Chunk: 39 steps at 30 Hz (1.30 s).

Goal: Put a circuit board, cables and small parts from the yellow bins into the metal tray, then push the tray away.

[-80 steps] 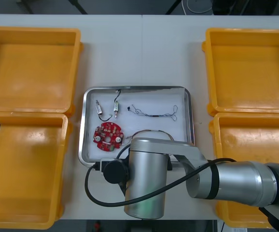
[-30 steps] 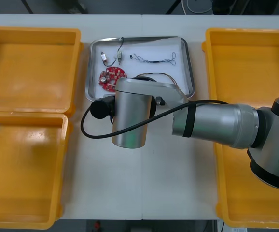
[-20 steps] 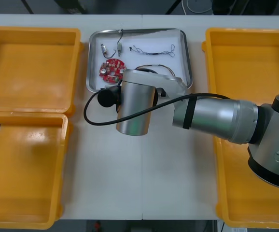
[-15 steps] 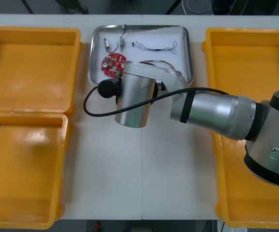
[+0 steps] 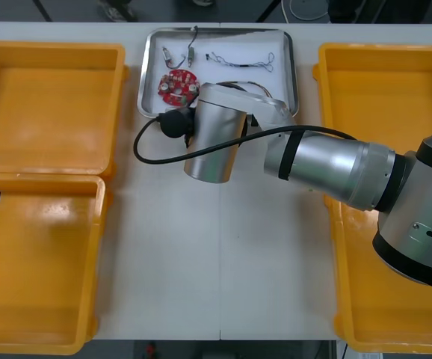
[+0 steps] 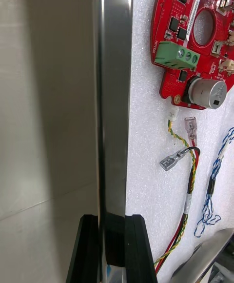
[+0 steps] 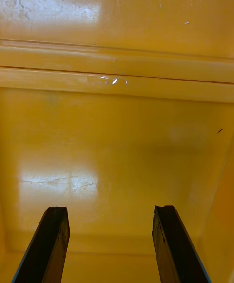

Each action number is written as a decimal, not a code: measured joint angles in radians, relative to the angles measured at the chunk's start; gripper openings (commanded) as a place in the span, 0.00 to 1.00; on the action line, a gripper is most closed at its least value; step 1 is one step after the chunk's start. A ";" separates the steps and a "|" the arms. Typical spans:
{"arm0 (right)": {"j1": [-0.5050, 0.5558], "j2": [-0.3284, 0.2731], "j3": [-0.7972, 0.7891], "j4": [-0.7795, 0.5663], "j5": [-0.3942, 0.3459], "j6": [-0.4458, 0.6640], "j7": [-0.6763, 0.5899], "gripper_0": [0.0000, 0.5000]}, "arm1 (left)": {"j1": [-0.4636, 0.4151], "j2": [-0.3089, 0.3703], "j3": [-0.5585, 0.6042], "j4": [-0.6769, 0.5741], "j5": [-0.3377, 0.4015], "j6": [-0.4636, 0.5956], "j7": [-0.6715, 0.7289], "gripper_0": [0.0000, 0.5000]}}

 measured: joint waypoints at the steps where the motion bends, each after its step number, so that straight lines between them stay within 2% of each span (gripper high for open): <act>1: 0.000 0.000 0.000 0.008 0.006 -0.006 0.001 0.00 | 0.000 0.000 0.000 0.000 0.000 0.000 0.000 1.00; 2: 0.000 0.001 0.000 0.015 0.012 -0.012 0.001 0.03 | 0.000 0.000 0.000 0.000 0.000 0.000 0.000 1.00; 3: 0.000 0.001 0.000 0.021 0.017 -0.018 0.001 0.22 | 0.000 0.000 0.000 0.000 0.000 0.000 0.000 1.00; 4: 0.000 0.001 0.000 0.026 0.021 -0.022 0.001 0.35 | 0.000 0.000 0.000 0.000 0.000 0.000 0.000 1.00; 5: 0.000 0.001 0.000 0.030 0.024 -0.024 0.001 0.41 | 0.000 0.000 0.000 0.000 0.000 0.000 0.000 1.00; 7: 0.000 0.001 0.000 0.035 0.027 -0.024 0.001 0.69 | 0.000 0.000 0.000 0.000 0.000 0.000 0.000 1.00; 12: 0.000 0.003 -0.005 0.037 0.027 -0.015 0.001 0.95 | 0.000 0.000 0.000 0.000 0.000 0.000 0.000 1.00; 17: 0.001 0.014 -0.071 0.005 -0.008 0.081 0.001 0.98 | 0.000 0.000 0.000 0.000 0.000 0.000 0.000 1.00; 21: 0.019 0.014 -0.142 -0.089 -0.020 0.168 0.001 0.98 | 0.000 0.000 0.000 0.000 0.000 0.000 0.000 1.00; 26: 0.098 0.015 -0.247 -0.274 -0.021 0.322 0.001 0.98 | 0.000 0.000 0.000 0.000 0.000 0.000 0.000 1.00; 35: 0.245 0.015 -0.371 -0.617 -0.021 0.675 0.000 1.00 | 0.000 0.000 0.000 -0.001 0.000 0.000 0.000 1.00; 39: 0.317 0.009 -0.421 -0.757 -0.023 0.715 0.000 1.00 | 0.000 0.000 0.000 -0.001 0.000 0.000 0.000 1.00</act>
